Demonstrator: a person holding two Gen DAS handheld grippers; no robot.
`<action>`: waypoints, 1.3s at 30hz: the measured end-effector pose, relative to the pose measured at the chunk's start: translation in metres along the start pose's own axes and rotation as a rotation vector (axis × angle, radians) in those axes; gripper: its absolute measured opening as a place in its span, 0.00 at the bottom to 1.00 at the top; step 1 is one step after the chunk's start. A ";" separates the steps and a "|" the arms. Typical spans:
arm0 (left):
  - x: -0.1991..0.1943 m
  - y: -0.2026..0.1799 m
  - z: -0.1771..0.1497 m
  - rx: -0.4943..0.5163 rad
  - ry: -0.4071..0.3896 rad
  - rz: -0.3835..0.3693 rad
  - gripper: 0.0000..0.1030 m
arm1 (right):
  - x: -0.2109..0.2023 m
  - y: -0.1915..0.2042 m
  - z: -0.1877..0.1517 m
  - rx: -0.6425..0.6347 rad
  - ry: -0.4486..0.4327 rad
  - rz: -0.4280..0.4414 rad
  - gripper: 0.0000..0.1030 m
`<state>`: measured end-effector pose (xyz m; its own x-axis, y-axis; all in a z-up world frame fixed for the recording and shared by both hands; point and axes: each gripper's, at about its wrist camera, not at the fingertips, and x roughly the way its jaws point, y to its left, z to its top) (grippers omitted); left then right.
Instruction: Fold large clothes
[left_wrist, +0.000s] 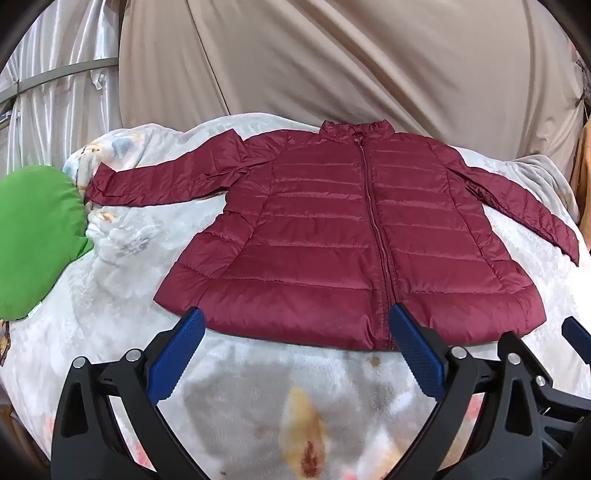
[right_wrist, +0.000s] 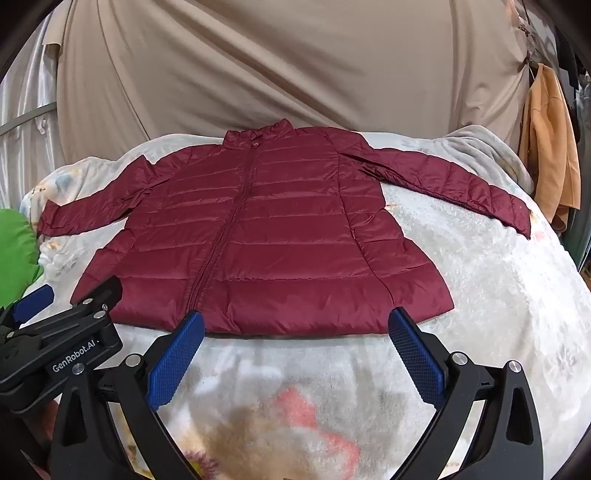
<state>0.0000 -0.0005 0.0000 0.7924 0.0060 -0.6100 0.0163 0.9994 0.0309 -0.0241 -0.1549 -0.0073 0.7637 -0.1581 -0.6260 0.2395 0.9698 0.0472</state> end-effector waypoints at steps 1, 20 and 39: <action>0.000 0.000 0.000 0.000 -0.003 0.001 0.94 | 0.001 0.000 0.000 0.000 0.001 0.001 0.95; 0.003 -0.002 0.004 0.007 -0.009 0.003 0.94 | 0.001 -0.005 0.004 0.000 -0.034 -0.004 0.95; 0.004 -0.010 0.007 0.019 -0.011 0.006 0.93 | 0.001 -0.008 0.003 0.015 -0.040 -0.009 0.95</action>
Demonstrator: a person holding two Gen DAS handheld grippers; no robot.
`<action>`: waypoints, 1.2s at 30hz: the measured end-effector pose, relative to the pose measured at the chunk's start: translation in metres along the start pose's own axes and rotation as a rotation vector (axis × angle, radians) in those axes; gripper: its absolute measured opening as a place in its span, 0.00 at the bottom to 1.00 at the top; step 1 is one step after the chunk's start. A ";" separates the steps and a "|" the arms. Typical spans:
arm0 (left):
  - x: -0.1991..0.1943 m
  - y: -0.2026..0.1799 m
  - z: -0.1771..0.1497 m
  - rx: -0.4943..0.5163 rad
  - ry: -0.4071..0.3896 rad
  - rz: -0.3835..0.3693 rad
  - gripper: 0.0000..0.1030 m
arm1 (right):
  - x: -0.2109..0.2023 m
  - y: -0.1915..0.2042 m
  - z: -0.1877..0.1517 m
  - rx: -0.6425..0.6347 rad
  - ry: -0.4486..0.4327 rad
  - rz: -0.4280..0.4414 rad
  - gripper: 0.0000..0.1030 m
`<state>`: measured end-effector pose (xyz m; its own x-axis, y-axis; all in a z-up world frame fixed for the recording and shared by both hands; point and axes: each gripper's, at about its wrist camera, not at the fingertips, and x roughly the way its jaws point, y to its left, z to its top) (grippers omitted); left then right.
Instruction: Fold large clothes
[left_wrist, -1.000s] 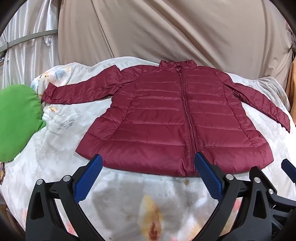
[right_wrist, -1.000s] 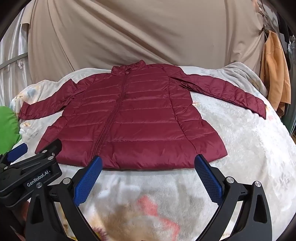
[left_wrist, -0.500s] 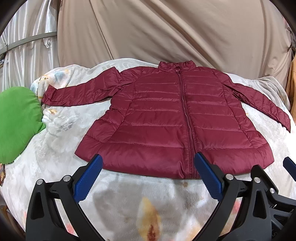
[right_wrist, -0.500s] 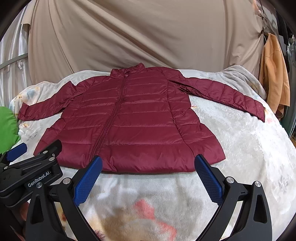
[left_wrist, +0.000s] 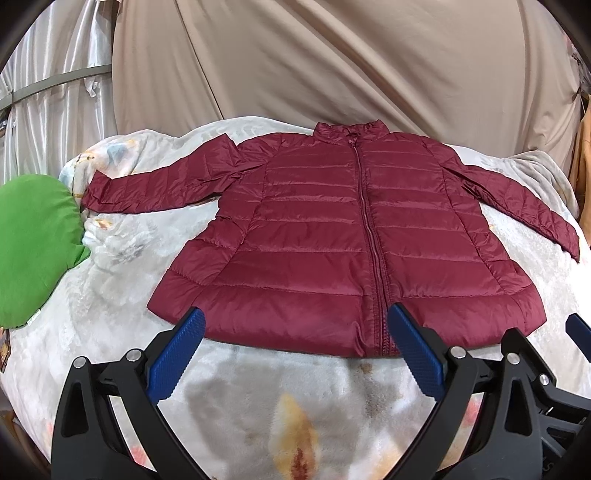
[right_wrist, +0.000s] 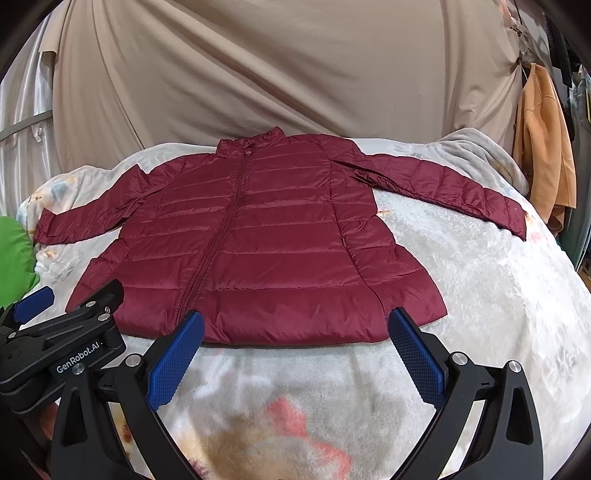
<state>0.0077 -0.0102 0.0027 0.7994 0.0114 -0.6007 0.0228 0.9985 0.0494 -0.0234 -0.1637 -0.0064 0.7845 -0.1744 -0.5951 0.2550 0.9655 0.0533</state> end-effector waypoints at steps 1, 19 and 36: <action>0.000 -0.001 0.000 0.000 -0.001 0.001 0.93 | 0.000 0.000 0.000 0.000 0.000 0.000 0.95; -0.001 -0.002 0.001 -0.001 -0.002 -0.001 0.93 | -0.002 -0.005 0.000 0.018 -0.006 0.003 0.95; -0.009 -0.008 0.002 0.015 -0.051 0.021 0.93 | -0.002 -0.006 -0.002 0.018 -0.010 0.001 0.95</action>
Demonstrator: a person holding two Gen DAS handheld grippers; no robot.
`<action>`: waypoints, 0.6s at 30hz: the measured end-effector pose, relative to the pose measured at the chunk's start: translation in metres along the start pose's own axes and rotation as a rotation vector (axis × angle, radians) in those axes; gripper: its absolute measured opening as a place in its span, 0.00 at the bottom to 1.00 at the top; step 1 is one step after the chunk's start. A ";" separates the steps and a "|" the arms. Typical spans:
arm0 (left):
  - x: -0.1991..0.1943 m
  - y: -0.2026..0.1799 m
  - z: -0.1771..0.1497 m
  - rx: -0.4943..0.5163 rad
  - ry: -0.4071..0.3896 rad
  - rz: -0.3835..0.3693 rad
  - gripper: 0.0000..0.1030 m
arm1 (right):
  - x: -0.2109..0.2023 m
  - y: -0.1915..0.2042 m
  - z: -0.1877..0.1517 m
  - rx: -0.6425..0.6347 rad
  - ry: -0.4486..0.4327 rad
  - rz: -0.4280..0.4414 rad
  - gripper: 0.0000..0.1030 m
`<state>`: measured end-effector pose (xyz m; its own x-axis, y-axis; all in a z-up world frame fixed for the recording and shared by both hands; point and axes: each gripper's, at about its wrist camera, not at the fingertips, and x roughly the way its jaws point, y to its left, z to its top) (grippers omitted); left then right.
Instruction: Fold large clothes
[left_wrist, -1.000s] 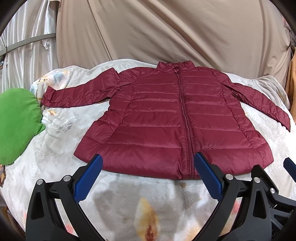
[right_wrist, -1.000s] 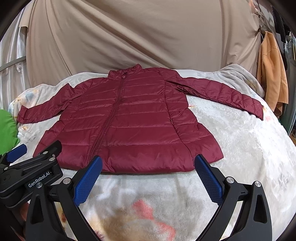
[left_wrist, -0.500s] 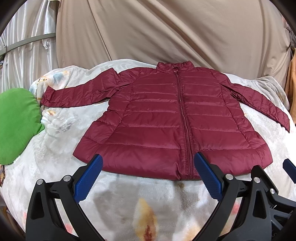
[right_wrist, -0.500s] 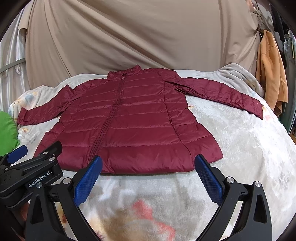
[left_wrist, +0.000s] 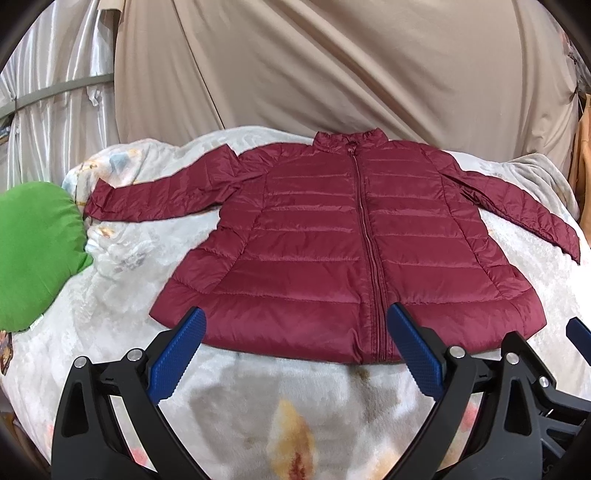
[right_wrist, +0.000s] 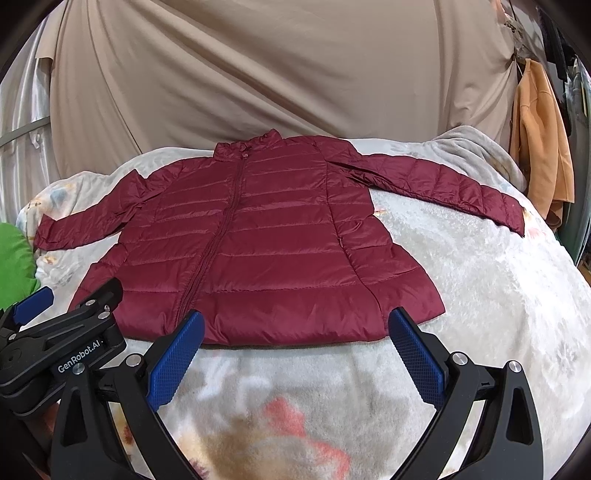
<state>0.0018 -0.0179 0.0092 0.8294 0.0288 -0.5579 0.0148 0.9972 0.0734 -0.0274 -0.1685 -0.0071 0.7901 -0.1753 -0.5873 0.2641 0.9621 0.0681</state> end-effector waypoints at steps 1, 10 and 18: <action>-0.001 0.000 -0.001 0.004 -0.008 0.006 0.93 | 0.000 0.000 0.000 0.001 -0.001 -0.001 0.95; -0.001 0.002 -0.002 -0.008 -0.013 -0.003 0.92 | -0.001 0.000 0.001 0.004 0.000 0.001 0.95; 0.003 0.004 -0.002 -0.027 0.029 -0.013 0.92 | -0.001 0.000 0.001 0.003 0.001 0.001 0.95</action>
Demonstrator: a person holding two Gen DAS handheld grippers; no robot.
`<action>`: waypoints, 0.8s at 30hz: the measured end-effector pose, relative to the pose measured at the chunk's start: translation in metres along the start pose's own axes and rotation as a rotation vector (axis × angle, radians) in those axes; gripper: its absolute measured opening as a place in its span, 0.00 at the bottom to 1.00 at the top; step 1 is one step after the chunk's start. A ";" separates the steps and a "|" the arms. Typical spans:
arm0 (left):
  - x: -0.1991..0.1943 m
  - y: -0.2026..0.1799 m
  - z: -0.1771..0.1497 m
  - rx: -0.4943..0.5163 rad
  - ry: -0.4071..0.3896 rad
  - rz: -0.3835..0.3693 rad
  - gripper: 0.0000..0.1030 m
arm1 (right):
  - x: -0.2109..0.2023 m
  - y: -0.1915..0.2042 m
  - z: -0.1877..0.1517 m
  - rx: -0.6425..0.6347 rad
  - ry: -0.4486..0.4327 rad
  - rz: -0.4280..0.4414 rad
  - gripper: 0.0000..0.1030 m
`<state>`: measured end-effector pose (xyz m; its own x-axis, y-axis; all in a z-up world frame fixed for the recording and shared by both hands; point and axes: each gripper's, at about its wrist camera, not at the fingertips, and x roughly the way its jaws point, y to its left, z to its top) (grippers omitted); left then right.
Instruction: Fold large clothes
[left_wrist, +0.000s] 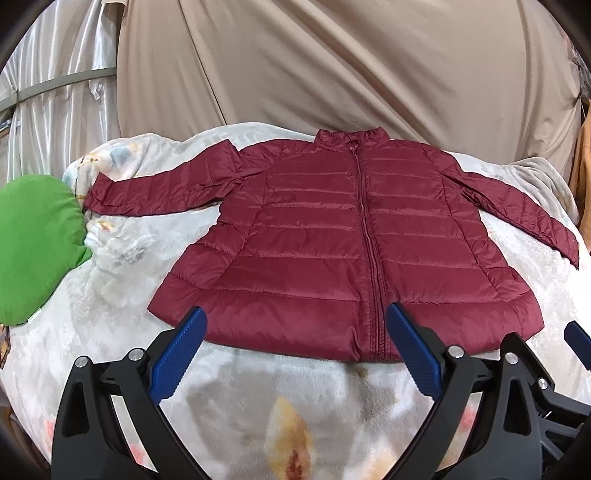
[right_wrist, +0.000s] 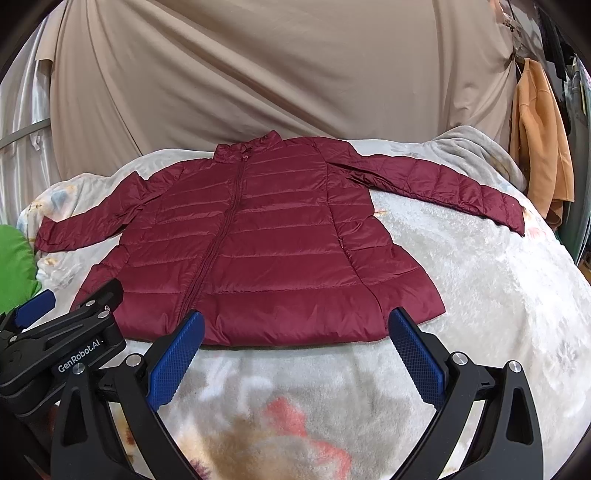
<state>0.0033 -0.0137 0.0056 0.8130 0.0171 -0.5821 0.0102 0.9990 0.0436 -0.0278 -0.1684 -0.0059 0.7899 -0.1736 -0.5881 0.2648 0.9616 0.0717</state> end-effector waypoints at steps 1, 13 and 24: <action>0.000 0.000 0.000 0.000 0.001 -0.001 0.92 | 0.000 0.000 0.000 0.000 0.000 0.001 0.95; 0.011 -0.006 0.001 0.031 0.020 -0.025 0.92 | 0.007 -0.001 0.001 -0.015 0.013 0.004 0.95; 0.069 0.041 0.015 -0.091 0.110 -0.064 0.92 | 0.061 -0.152 0.048 0.207 0.034 -0.118 0.95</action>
<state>0.0688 0.0279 -0.0210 0.7436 -0.0476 -0.6670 0.0030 0.9977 -0.0679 0.0069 -0.3349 -0.0142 0.7288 -0.2713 -0.6287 0.4644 0.8706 0.1627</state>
